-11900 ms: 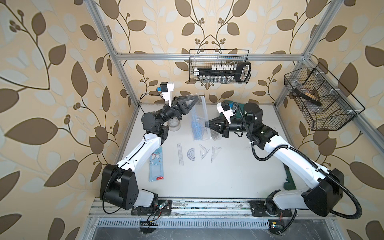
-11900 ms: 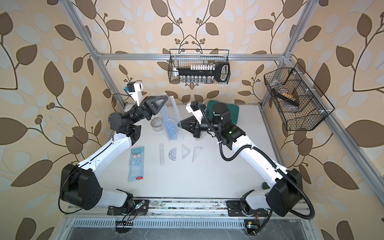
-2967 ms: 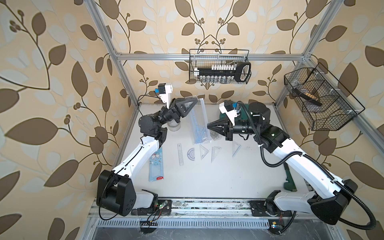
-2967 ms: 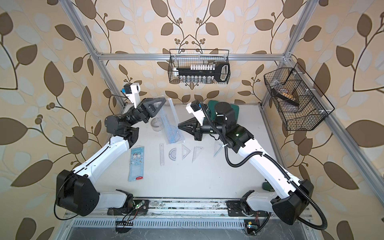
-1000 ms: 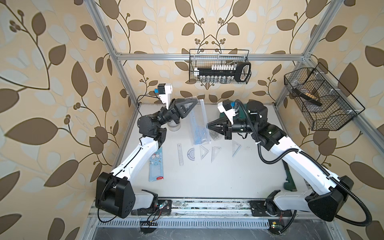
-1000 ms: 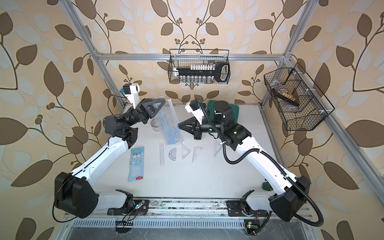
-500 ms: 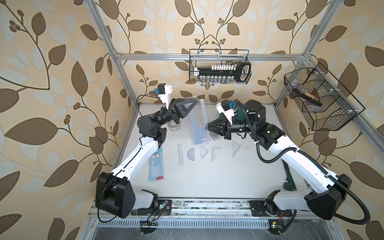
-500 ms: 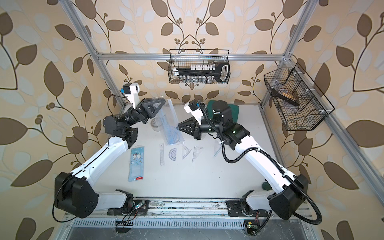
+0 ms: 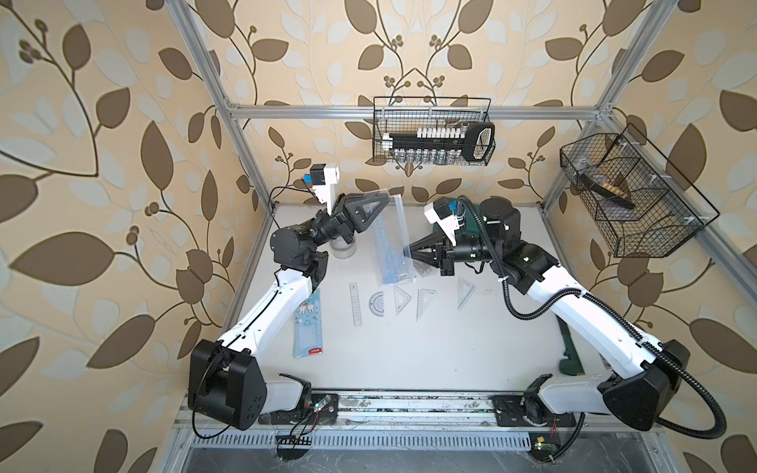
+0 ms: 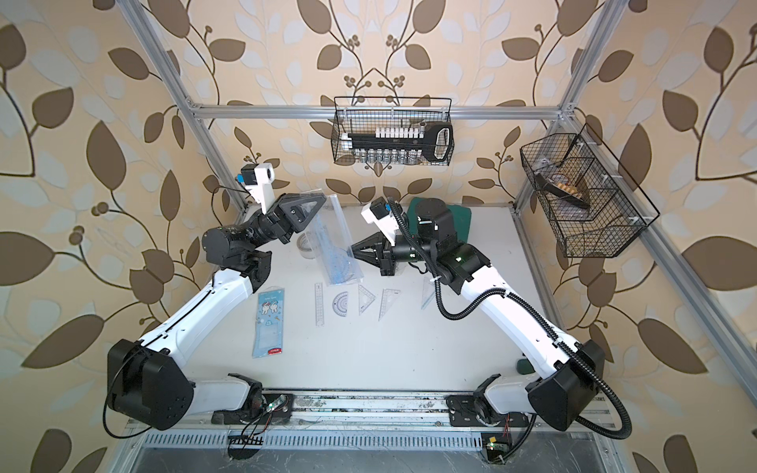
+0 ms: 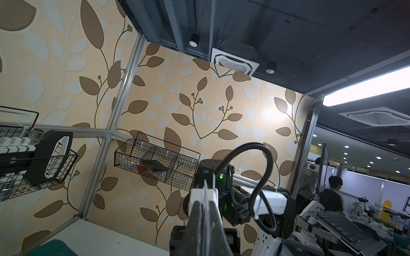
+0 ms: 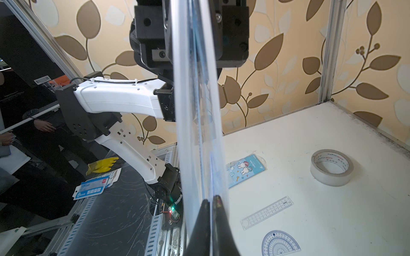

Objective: Open the ruler set and take out the ruler
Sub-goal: Take out the ruler from the ruler set bag.

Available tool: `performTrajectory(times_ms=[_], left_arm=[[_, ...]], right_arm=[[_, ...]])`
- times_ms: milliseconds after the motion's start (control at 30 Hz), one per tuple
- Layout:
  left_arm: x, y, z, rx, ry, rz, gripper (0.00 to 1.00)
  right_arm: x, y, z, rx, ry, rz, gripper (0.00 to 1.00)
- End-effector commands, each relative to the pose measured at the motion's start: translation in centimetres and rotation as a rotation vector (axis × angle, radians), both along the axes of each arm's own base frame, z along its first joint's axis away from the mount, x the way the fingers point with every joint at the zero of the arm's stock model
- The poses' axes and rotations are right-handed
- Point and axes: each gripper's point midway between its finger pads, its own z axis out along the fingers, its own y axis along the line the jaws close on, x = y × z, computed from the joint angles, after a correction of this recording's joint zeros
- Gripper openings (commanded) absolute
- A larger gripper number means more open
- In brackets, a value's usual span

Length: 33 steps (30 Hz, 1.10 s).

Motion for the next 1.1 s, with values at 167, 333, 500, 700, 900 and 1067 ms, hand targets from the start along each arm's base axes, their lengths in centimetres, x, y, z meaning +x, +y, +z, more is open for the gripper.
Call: performTrajectory(times_ms=[167,333,500,700,900,1067], left_arm=[[-1.6,0.7,1.6,-0.023,-0.083,0.006,0.00],[-1.6,0.7,1.5,-0.022,-0.083,0.007,0.00],[-1.7,0.8,1.5,-0.024,-0.083,0.008,0.00],[-1.7,0.8,1.5,-0.023,-0.086,0.010,0.00],[-1.7,0.8,1.5,-0.025,-0.085,0.012,0.00],[-1.7,0.8,1.5,-0.024,-0.088,0.012,0.00]], right_arm=[[-0.5,-0.7,3.4,0.043,-0.098,-0.027,0.00],[-0.5,-0.6,4.1,0.057,-0.109,-0.026,0.00],[-0.2,-0.6,4.6,0.066,-0.121,-0.038,0.00],[0.3,-1.2,5.9,0.081,-0.157,-0.080,0.00],[1.0,-2.6,7.7,0.101,-0.202,-0.144,0.00],[1.8,-4.4,9.0,0.118,-0.223,-0.211,0.00]])
